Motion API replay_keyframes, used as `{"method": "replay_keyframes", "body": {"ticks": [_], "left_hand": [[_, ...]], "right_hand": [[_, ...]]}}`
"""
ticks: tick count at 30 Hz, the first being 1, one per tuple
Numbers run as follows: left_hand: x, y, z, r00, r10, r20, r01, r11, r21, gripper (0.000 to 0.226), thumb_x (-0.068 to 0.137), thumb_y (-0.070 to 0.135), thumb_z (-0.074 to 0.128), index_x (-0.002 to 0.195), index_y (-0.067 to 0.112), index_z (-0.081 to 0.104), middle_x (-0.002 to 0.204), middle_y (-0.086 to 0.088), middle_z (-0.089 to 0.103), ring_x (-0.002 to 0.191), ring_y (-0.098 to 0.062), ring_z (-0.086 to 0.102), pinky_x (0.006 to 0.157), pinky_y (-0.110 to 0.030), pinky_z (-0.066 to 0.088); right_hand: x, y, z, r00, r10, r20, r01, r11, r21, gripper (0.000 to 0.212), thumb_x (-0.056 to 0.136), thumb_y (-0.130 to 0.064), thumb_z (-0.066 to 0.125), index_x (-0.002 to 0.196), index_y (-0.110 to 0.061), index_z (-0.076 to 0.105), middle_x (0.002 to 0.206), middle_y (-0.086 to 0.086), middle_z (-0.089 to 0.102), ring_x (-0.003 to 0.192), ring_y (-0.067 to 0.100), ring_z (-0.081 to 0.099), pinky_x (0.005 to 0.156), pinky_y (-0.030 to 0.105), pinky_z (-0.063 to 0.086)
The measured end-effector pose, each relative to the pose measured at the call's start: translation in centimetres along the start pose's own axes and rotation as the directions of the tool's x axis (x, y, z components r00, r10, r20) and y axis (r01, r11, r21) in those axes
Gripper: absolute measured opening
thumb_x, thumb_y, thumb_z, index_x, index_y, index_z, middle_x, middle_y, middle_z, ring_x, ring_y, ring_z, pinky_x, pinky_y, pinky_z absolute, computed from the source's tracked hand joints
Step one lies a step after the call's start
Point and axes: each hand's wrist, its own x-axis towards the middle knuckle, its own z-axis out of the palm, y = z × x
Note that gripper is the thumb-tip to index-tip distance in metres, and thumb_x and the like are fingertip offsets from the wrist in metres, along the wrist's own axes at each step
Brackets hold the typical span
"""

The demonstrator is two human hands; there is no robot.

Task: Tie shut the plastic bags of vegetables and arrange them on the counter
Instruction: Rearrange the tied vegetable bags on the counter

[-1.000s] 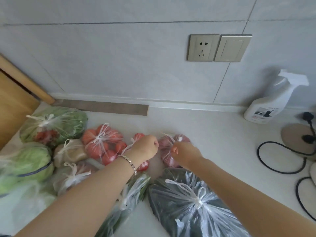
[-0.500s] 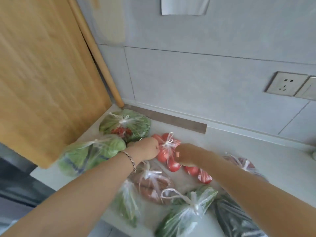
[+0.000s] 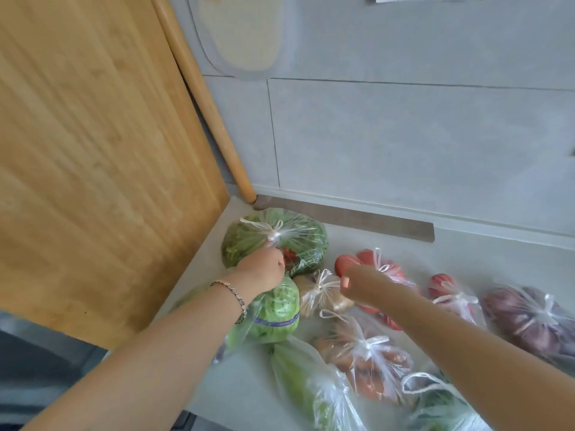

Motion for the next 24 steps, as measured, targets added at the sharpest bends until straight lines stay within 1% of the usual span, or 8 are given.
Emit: {"method": "replay_keyframes", "body": {"ticks": [3, 5, 7, 9, 15, 18, 20, 24], "left_hand": [[2.7, -1.3, 0.2, 0.999, -0.002, -0.040, 0.001, 1.000, -0.013, 0.023, 0.093, 0.013, 0.039, 0.095, 0.013, 0.062, 0.102, -0.005, 0.062, 0.098, -0.027, 0.059, 0.083, -0.035, 0.049], [4.6, -2.4, 0.2, 0.998, -0.012, -0.066, 0.010, 1.000, -0.029, 0.029, 0.092, 0.014, 0.043, 0.118, 0.015, 0.056, 0.114, -0.005, 0.059, 0.104, -0.026, 0.057, 0.090, -0.039, 0.048], [6.6, -3.5, 0.2, 0.995, 0.023, -0.095, -0.023, 1.000, 0.009, 0.038, 0.090, 0.012, 0.047, 0.127, 0.017, 0.049, 0.125, -0.004, 0.054, 0.110, -0.025, 0.055, 0.091, -0.041, 0.049], [8.2, -4.4, 0.0, 0.993, 0.032, -0.110, -0.027, 0.999, 0.042, 0.040, 0.088, 0.012, 0.051, 0.127, 0.018, 0.048, 0.132, -0.001, 0.050, 0.115, -0.025, 0.052, 0.092, -0.041, 0.048], [12.9, -6.7, 0.4, 0.995, 0.084, -0.050, -0.077, 0.988, 0.133, 0.021, 0.086, 0.023, 0.054, 0.106, 0.018, 0.053, 0.117, 0.000, 0.058, 0.110, -0.024, 0.055, 0.086, -0.040, 0.048], [15.1, -7.7, 0.2, 0.989, 0.140, 0.042, -0.146, 0.964, 0.224, 0.038, 0.086, 0.029, 0.055, 0.121, 0.018, 0.048, 0.125, -0.001, 0.054, 0.114, -0.026, 0.052, 0.091, -0.041, 0.046], [16.5, -8.1, -0.1, 0.978, 0.171, 0.121, -0.202, 0.920, 0.336, 0.046, 0.085, 0.033, 0.053, 0.128, 0.019, 0.044, 0.130, -0.004, 0.048, 0.120, -0.029, 0.043, 0.097, -0.041, 0.040], [17.6, -7.9, -0.3, 0.944, 0.246, 0.220, -0.327, 0.790, 0.520, 0.033, 0.086, 0.037, 0.046, 0.107, 0.016, 0.059, 0.120, -0.007, 0.047, 0.114, -0.030, 0.037, 0.099, -0.040, 0.030]], "right_hand": [[2.8, -0.1, 1.4, 1.000, -0.030, -0.009, 0.029, 0.998, -0.057, 0.026, 0.088, -0.024, 0.050, 0.109, -0.014, 0.062, 0.113, 0.005, 0.052, 0.111, 0.020, 0.051, 0.094, 0.029, 0.046], [4.2, -0.7, 2.0, 0.996, -0.069, 0.050, 0.073, 0.994, -0.082, 0.035, 0.089, -0.032, 0.052, 0.122, -0.023, 0.053, 0.125, 0.004, 0.048, 0.122, 0.022, 0.044, 0.103, 0.036, 0.039], [5.5, -1.2, 2.9, 0.990, -0.107, 0.096, 0.121, 0.981, -0.152, 0.045, 0.087, -0.038, 0.054, 0.129, -0.023, 0.047, 0.135, 0.005, 0.041, 0.128, 0.025, 0.037, 0.107, 0.041, 0.034], [6.5, -1.6, 3.6, 0.990, -0.110, 0.092, 0.131, 0.955, -0.267, 0.050, 0.086, -0.038, 0.055, 0.131, -0.020, 0.045, 0.137, 0.008, 0.039, 0.127, 0.026, 0.037, 0.105, 0.041, 0.036], [8.2, -2.4, 5.4, 0.996, -0.068, 0.053, 0.082, 0.936, -0.343, 0.051, 0.087, -0.034, 0.055, 0.132, -0.014, 0.040, 0.133, 0.008, 0.041, 0.118, 0.024, 0.042, 0.091, 0.034, 0.039], [8.6, -2.8, 6.0, 0.994, -0.065, 0.093, 0.097, 0.912, -0.398, 0.046, 0.088, -0.025, 0.055, 0.131, -0.016, 0.043, 0.130, 0.007, 0.042, 0.114, 0.024, 0.044, 0.085, 0.032, 0.039], [8.7, -3.1, 5.8, 0.991, -0.020, 0.131, 0.074, 0.903, -0.422, 0.044, 0.087, -0.025, 0.055, 0.129, -0.018, 0.046, 0.128, 0.006, 0.043, 0.114, 0.024, 0.044, 0.085, 0.032, 0.037], [8.3, -3.5, 4.8, 0.995, 0.019, 0.097, 0.018, 0.928, -0.373, 0.036, 0.075, -0.031, 0.070, 0.109, -0.024, 0.062, 0.109, 0.001, 0.057, 0.097, 0.021, 0.057, 0.073, 0.032, 0.039]]}}
